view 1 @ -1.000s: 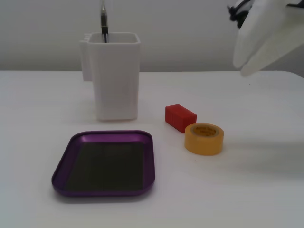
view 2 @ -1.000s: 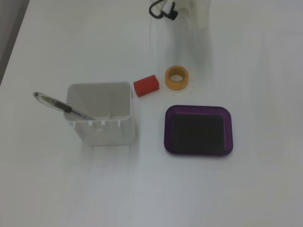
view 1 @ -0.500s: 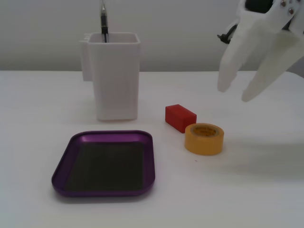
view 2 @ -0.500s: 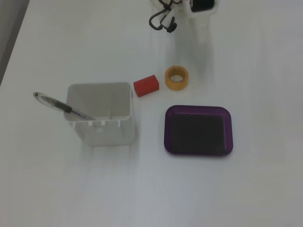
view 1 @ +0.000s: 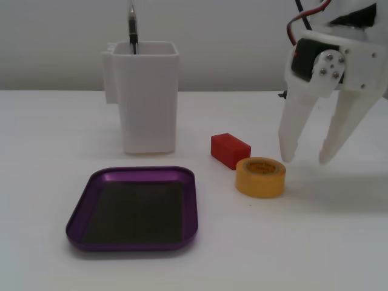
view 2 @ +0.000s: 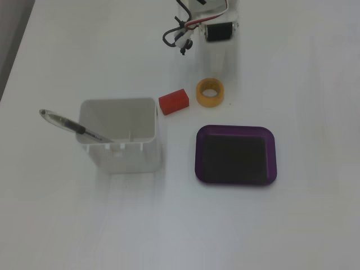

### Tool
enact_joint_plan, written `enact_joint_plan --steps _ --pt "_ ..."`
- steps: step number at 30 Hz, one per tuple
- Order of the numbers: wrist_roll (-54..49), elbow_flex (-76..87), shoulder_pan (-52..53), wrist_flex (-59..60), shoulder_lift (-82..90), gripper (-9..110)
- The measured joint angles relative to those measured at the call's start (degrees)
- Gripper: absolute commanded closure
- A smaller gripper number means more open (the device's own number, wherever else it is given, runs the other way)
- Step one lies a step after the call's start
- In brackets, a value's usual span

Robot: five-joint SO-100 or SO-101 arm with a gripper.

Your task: Grab up the yellow tape and put it in the box.

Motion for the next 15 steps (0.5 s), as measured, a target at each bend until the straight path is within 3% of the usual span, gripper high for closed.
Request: enact_joint_plan --steps 15 --pt "0.0 -0.44 0.18 -5.98 -4.92 88"
